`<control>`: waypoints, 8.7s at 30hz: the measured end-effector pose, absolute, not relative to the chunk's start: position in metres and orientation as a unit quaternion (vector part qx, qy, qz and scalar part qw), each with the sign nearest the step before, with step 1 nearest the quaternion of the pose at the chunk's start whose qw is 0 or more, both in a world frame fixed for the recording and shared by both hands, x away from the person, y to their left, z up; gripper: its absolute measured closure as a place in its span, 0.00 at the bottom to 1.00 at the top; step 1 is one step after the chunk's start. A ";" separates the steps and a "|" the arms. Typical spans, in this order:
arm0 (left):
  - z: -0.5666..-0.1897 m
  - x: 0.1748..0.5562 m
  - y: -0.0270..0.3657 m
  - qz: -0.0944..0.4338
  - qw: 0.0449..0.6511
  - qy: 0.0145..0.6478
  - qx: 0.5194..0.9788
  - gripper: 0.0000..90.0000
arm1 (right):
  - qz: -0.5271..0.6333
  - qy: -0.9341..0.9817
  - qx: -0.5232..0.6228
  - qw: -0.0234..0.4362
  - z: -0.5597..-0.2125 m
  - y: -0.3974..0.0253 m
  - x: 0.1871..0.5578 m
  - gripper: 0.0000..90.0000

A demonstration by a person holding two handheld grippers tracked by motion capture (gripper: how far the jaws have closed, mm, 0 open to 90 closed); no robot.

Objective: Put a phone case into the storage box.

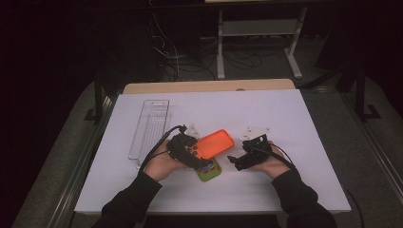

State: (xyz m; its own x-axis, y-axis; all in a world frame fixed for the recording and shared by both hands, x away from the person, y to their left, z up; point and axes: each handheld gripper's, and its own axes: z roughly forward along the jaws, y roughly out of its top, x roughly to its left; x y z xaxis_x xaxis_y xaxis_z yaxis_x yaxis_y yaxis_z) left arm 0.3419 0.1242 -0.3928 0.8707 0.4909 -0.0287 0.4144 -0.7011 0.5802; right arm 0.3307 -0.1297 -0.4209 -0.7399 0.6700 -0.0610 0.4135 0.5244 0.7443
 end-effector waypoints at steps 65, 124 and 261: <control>-0.391 0.342 0.124 0.061 0.295 0.241 0.923 0.18 | 0.163 0.842 -0.023 0.514 -0.438 -0.097 0.295 0.01; -0.389 0.339 0.123 0.064 0.312 0.230 0.919 0.16 | 0.137 0.789 -0.124 0.586 -0.448 -0.063 0.273 0.87; -0.366 0.389 0.117 0.006 0.512 0.298 0.806 0.00 | 0.488 0.783 0.375 0.096 -0.402 -0.107 0.321 0.87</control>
State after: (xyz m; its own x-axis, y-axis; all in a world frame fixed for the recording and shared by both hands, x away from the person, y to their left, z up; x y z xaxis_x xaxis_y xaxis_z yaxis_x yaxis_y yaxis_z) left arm 0.3886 0.1171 -0.3663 0.8223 0.4868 -0.2947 0.4735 -0.2982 0.8288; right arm 0.3208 -0.1075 -0.4020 -0.7008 0.6802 0.2147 0.4925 0.2438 0.8355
